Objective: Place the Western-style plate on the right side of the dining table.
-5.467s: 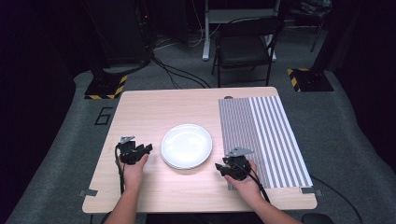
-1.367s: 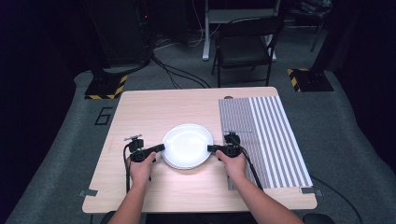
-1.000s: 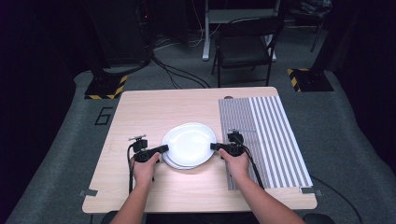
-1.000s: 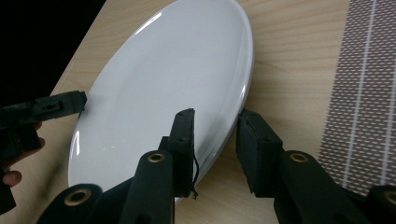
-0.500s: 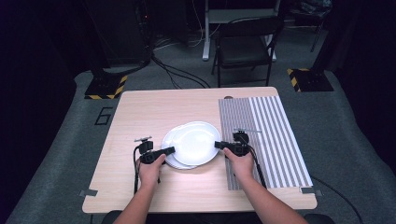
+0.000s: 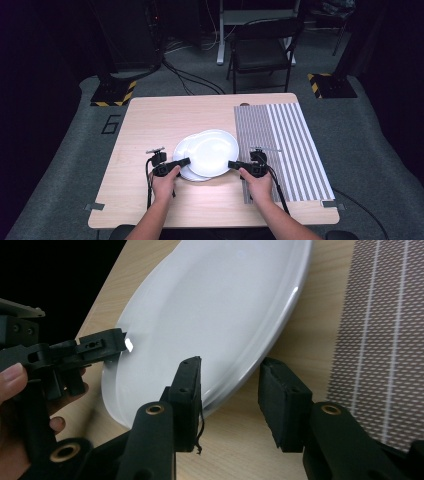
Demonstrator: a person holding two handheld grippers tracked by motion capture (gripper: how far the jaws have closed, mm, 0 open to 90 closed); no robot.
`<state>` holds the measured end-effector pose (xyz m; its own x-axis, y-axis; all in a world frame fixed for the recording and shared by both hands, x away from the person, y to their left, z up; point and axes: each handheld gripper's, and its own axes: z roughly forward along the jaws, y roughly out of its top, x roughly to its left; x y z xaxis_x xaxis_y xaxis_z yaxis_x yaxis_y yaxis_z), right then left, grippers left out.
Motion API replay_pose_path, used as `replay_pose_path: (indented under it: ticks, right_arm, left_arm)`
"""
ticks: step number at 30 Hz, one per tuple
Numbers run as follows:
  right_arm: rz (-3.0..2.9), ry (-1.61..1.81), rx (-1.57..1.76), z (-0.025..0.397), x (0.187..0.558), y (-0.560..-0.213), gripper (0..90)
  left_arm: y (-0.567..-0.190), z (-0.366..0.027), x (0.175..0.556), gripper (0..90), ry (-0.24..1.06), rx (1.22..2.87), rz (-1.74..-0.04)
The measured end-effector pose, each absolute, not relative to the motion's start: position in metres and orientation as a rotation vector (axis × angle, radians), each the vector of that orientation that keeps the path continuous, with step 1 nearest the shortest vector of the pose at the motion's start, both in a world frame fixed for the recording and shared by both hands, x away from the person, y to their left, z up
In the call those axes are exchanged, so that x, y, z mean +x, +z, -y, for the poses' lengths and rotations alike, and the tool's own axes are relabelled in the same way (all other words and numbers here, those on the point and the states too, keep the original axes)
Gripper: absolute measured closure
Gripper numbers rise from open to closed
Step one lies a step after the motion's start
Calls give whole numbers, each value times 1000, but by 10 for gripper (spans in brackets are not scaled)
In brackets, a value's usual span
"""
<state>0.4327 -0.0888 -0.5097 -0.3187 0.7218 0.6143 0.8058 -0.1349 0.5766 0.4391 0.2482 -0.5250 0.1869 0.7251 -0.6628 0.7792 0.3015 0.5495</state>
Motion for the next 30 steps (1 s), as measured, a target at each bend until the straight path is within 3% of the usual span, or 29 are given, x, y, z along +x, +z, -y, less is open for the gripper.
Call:
replay_pose_path:
  ticks: [30]
  right_arm:
    - [1894,-1527,-1948,95,443,-511,736]
  left_arm:
    - [-527,-236,438,676,-83,1422,-1521]
